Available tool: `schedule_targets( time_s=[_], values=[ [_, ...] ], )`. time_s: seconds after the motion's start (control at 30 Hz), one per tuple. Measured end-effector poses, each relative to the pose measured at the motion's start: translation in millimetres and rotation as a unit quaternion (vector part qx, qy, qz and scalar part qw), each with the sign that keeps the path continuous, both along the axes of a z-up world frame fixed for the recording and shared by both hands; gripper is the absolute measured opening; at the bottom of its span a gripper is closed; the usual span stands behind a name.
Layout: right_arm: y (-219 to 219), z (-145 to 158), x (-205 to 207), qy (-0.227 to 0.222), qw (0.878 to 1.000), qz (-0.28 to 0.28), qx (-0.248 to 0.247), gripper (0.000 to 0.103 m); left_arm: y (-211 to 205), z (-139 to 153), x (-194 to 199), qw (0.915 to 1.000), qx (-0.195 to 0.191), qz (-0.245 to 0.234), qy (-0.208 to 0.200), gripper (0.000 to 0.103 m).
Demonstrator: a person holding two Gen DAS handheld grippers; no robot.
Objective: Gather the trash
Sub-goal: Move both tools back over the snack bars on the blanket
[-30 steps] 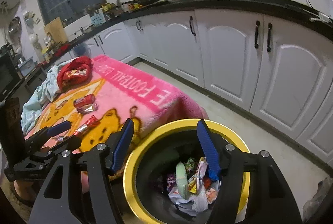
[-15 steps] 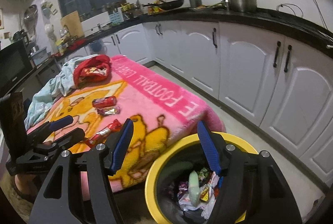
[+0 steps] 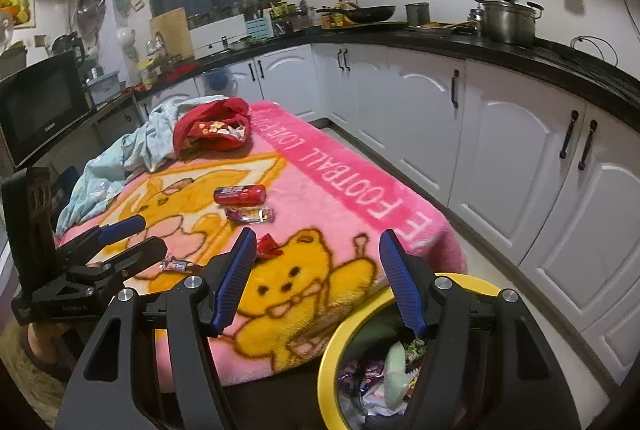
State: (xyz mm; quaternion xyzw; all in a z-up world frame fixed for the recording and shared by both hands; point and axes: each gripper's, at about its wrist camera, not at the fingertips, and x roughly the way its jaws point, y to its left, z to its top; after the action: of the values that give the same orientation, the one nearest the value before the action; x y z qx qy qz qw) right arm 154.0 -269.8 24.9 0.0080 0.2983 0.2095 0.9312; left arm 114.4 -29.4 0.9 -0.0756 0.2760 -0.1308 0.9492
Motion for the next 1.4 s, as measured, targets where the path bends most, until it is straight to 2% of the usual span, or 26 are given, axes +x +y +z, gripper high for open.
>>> schedule_targets(
  time_s=[0.57,0.83,1.2,1.4],
  values=[
    [42.3,2.2,9.1,-0.003,0.999,0.041,-0.015,0.062,41.4,-6.7,-10.4,0.9991,-0.009,0.039,0.009,0.092],
    [59.8,-0.1,20.1,-0.001,0.998,0.059,-0.023,0.062,57.2,-16.7,-12.6,0.9981,-0.01,0.055,0.027,0.092],
    [85.1,-13.7,53.4,0.013,0.996,0.08,-0.031,0.062,76.9,-45.9,-11.7,0.9937,-0.04,0.066,0.081,0.092],
    [102.2,-27.7,77.6,0.023,0.994,0.096,-0.051,0.062,85.6,-66.3,-3.5,0.9871,-0.068,0.079,0.121,0.085]
  ],
)
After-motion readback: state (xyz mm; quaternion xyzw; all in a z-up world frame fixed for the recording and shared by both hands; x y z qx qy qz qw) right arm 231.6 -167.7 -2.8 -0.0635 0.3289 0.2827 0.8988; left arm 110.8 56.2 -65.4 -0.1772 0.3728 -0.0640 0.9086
